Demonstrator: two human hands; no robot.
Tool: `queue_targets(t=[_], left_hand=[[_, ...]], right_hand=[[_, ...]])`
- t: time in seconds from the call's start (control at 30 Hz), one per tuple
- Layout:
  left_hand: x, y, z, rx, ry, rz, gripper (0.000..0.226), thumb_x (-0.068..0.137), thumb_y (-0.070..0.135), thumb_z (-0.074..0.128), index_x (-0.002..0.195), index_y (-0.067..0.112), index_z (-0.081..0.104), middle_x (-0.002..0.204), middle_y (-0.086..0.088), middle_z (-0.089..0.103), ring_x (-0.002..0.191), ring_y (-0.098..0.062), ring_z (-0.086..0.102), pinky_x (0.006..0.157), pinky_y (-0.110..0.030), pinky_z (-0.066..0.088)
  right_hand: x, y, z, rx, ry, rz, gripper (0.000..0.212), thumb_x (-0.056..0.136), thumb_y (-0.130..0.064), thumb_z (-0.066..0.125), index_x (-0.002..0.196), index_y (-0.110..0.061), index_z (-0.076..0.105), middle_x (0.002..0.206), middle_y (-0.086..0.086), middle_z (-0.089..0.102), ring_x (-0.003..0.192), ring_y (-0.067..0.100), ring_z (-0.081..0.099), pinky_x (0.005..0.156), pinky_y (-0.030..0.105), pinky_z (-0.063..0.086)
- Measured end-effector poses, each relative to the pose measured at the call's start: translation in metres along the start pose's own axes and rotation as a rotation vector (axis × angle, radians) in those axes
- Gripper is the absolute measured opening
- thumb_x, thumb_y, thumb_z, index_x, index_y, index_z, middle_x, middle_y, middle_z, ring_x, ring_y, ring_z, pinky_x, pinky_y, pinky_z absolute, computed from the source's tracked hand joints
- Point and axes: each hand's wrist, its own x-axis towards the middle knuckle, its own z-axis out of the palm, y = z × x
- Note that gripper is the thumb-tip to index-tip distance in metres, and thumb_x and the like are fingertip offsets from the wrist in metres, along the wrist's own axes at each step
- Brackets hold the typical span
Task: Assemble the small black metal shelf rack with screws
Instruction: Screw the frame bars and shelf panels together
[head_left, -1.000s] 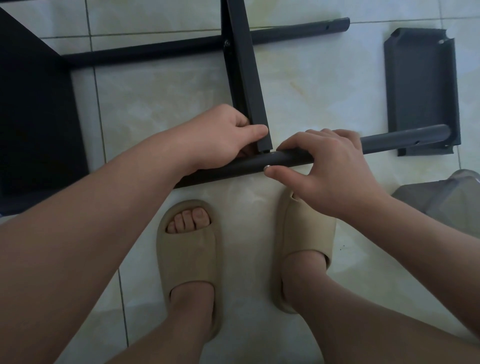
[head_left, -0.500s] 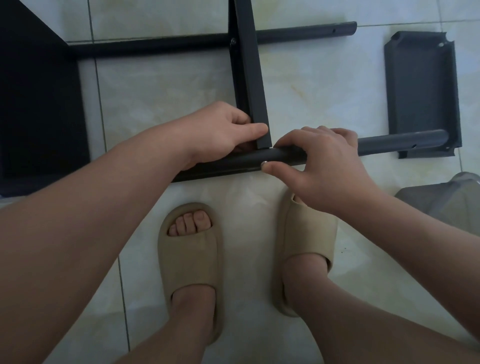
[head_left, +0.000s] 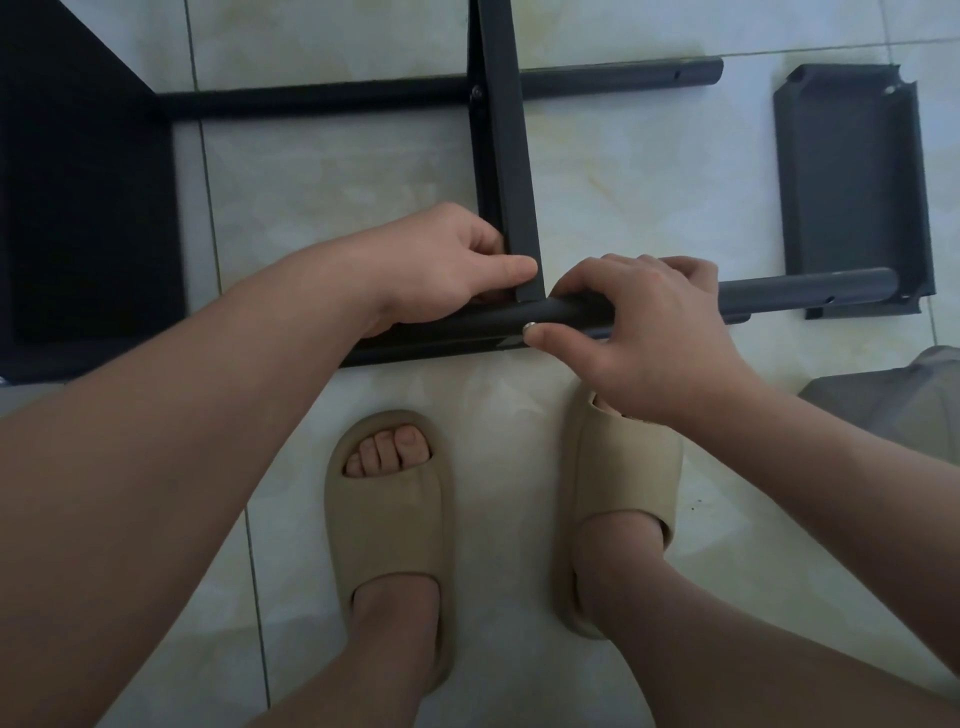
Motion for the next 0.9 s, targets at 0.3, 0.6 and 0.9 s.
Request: queue_targets(t=[0.3,0.6,0.9], left_hand=[[0.001,-0.004,0.007,0.004,0.077,-0.028,0.041,0.094,0.048,0.063,0.083,0.011,0.075,0.083,-0.017,0.071,0.067,-0.021,0.062,0.074,-0.037,0.052],[-0.020,0.024,0.012,0.097,0.233,-0.115,0.052,0.096,0.048,0.057,0.140,0.021,0.050,0.091,0.009,0.064,0.093,-0.016,0.059,0.086,-0.030,0.042],[-0.048,0.107,0.060,0.601,0.240,0.141,0.055,0.098,0.048,0.050,0.147,0.023,0.040,0.152,-0.006,0.042,0.141,-0.030,0.031,0.113,-0.045,0.033]], right_hand=[[-0.003,0.001,0.003,-0.061,-0.001,-0.048,0.046,0.084,-0.064,0.061,0.103,-0.024,0.073,0.093,-0.009,0.068,0.097,0.017,0.059,0.115,0.043,0.014],[-0.025,0.013,-0.019,-0.186,-0.191,-0.147,0.080,0.090,-0.072,0.030,0.156,-0.026,0.035,0.162,-0.007,0.033,0.153,0.021,0.018,0.124,0.051,0.000],[-0.110,0.086,-0.079,-0.377,-0.217,-0.012,0.086,0.089,-0.076,-0.001,0.163,-0.033,0.007,0.171,-0.002,0.001,0.157,0.025,-0.007,0.124,0.052,-0.007]])
